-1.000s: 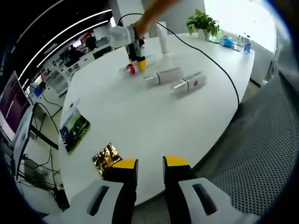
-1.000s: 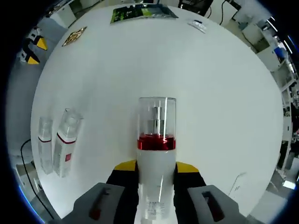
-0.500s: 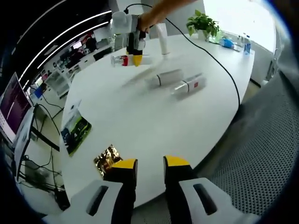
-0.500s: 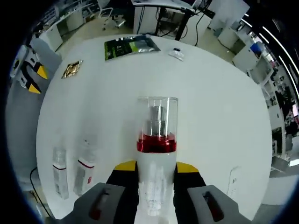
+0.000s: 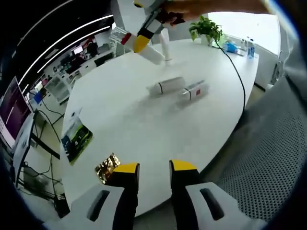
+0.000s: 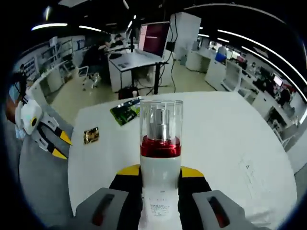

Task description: Arrange the skincare products in the storage area until every visible bottle or jar stands upright without overlapping.

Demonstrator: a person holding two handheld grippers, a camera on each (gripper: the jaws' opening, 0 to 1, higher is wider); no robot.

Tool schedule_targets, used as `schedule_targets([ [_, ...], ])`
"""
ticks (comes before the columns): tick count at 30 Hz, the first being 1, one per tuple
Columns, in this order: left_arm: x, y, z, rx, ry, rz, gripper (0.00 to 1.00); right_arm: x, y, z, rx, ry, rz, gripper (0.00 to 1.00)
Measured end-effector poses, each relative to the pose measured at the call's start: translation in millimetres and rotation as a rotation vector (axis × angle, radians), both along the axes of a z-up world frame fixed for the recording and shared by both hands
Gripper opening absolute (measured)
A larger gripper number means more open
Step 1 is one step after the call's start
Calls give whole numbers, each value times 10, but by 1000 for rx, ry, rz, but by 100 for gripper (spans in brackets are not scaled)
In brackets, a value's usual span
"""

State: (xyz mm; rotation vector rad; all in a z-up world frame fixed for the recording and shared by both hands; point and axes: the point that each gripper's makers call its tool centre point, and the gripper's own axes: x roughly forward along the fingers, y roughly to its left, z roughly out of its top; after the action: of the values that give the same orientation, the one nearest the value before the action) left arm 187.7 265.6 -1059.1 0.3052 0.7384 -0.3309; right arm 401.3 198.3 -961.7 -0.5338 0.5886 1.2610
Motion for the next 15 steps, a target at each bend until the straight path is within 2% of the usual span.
schedule_targets([
  [3,23,-19,63,-33,-24,6,23,-172,-64,62,60,29,-39,20],
  [8,20,-127,112,-67,-44,-31,26,-544,-116,183,231,130,-88,20],
  [10,11,-178,123,-79,-48,-51,28,-693,-142,153,267,176,-97,20],
  [13,23,-232,183,-127,-65,-60,30,-862,-223,91,281,187,-100,20],
  [15,42,-269,236,-167,-81,-68,32,-961,-268,57,311,228,-119,20],
])
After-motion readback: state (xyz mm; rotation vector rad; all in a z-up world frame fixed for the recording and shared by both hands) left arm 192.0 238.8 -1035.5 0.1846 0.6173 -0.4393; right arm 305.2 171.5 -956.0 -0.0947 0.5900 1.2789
